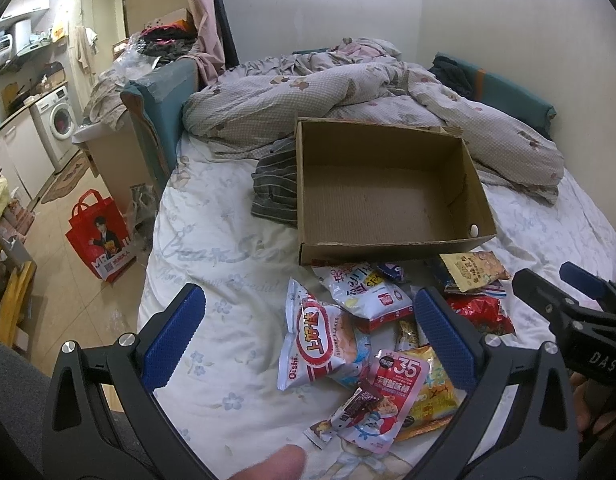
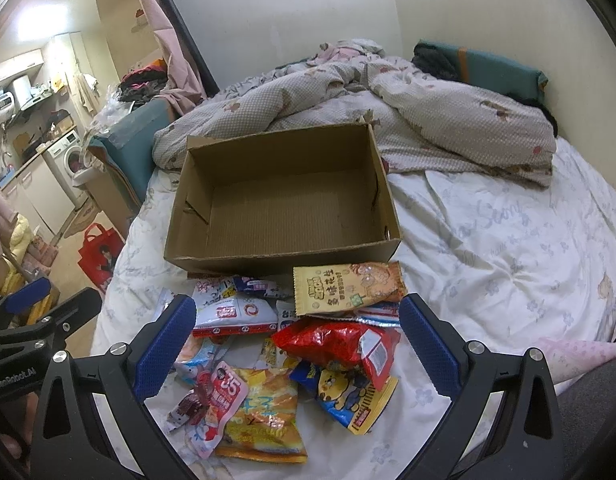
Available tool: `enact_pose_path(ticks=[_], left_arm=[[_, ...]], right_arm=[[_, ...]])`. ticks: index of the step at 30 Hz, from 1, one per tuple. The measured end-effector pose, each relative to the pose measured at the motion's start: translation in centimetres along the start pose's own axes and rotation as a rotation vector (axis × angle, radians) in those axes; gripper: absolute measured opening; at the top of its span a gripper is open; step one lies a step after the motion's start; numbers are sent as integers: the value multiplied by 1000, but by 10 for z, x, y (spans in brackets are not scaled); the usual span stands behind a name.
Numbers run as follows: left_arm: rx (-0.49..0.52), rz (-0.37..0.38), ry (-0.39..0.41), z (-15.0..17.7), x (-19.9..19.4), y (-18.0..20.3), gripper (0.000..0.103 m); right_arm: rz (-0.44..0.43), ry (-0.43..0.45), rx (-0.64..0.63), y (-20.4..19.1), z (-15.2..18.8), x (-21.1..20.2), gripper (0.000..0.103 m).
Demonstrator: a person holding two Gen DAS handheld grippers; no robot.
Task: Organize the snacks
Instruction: 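Grasp the peanut bag with the right gripper while the left grasps the white-red bag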
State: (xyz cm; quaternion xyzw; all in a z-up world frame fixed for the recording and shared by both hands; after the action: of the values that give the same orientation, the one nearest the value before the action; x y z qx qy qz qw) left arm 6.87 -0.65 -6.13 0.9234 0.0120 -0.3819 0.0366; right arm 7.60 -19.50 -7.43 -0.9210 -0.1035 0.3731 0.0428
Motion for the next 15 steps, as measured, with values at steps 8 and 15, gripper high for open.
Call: enact_pose_path(ticks=[8, 15], left_arm=[[-44, -43, -147, -16, 28, -30, 103], [-230, -79, -440, 3, 93, -83, 103]], right_arm=[[-62, -91, 113, 33, -23, 8, 103], [-50, -304, 265, 93, -24, 58, 103]])
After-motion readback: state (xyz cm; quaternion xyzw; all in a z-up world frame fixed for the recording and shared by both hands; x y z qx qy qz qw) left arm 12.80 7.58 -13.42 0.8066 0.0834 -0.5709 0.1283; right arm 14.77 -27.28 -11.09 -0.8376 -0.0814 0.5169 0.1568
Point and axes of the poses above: each gripper's, at about its wrist camera, not at the fingertips, and x roughly the way its jaws point, y to its right, z to its underside, the point moved 10 cm from there along x, roughly the way its jaws point, and after that the axes turned 4 degrees about -x, right-handed, at the moved point
